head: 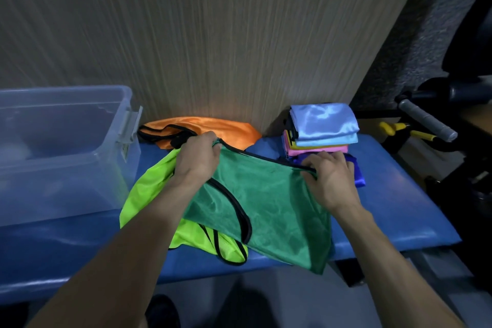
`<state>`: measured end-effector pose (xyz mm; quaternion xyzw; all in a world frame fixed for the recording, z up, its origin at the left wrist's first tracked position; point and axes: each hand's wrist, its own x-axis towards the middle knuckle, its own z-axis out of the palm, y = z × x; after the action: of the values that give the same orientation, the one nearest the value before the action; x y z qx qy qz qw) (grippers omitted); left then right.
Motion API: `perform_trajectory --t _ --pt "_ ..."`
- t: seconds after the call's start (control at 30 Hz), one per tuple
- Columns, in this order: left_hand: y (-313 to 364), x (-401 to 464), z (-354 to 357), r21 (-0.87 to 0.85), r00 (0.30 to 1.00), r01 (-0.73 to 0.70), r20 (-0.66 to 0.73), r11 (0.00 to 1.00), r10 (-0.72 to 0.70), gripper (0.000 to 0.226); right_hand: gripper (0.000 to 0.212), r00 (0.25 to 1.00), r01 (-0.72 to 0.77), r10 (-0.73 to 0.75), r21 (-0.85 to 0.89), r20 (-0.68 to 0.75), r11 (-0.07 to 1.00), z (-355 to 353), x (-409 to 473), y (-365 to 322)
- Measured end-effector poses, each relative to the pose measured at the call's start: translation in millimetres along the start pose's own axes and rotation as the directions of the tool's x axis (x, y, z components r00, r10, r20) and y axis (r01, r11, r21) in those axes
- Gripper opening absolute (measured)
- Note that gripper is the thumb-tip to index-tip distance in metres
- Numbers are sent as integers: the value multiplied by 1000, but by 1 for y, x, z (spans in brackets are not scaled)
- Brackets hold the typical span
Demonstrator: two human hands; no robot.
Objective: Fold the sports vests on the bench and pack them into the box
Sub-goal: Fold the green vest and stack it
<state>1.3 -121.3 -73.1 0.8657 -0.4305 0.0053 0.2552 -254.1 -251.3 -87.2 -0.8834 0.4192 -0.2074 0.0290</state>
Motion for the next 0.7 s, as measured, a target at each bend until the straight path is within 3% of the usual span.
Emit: perform_trajectory --t 0.1,0.17,0.23,0.33,0.4,0.5,0.7 --pt "0 -5 1 61 1000 -13 22 998 11 30 23 994 -52 57 51 -91 997 -6 -7 0" --pt "-3 -6 1 64 999 -1 42 998 -1 36 24 980 -156 172 142 -103 977 -18 -13 5" --pt "-7 -6 1 53 997 29 75 998 -33 40 30 950 -309 311 134 6 942 -25 -22 15" --pt "-8 -10 0 31 990 55 128 998 -58 41 48 858 -469 412 142 307 872 -23 -37 25" --pt "-6 -13 -1 -37 990 61 131 997 -56 37 43 800 -576 415 357 434 736 -16 -45 25" --pt "0 -17 -4 -122 990 48 140 991 -31 33 30 783 -622 416 580 462 526 -11 -50 18" --pt "-3 -34 -21 -251 999 -31 28 968 39 29 14 731 -656 408 728 547 200 -3 -46 2"
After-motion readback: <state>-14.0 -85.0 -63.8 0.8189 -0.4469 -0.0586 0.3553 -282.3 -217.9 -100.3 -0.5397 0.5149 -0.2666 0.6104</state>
